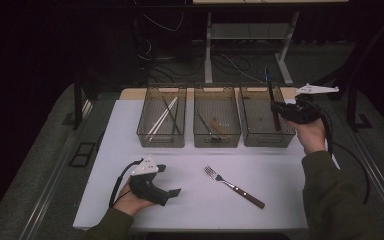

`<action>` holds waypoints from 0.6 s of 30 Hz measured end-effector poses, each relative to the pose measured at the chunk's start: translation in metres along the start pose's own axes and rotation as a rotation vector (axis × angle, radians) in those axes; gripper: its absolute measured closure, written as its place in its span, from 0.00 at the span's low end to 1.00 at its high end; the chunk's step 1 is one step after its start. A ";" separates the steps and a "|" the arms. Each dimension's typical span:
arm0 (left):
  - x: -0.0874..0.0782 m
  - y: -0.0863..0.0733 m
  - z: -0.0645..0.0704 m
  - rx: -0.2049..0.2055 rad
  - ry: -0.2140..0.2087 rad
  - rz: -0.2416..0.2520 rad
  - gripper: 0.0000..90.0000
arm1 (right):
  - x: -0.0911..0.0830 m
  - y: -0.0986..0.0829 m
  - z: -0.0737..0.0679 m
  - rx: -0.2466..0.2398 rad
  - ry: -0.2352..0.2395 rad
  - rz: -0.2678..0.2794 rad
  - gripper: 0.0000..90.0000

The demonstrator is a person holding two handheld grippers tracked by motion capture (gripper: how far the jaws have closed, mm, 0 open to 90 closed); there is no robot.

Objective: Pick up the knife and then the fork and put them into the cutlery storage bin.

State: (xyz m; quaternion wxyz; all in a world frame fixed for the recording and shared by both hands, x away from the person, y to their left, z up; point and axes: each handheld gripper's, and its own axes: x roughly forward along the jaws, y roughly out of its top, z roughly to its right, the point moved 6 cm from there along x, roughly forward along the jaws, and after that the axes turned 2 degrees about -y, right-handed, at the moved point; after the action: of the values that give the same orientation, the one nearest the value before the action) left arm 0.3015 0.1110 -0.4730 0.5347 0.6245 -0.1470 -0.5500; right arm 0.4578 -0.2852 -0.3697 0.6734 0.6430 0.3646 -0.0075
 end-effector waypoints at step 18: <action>0.000 0.000 0.001 0.009 -0.007 0.000 0.00 | 0.037 -0.033 0.031 0.022 -0.109 -0.126 0.86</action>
State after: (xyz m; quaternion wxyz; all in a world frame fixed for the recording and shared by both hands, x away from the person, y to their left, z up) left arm 0.3010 0.1102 -0.4729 0.5313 0.6250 -0.1512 -0.5516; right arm 0.4842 -0.3004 -0.4194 0.6833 0.6249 0.3670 -0.0892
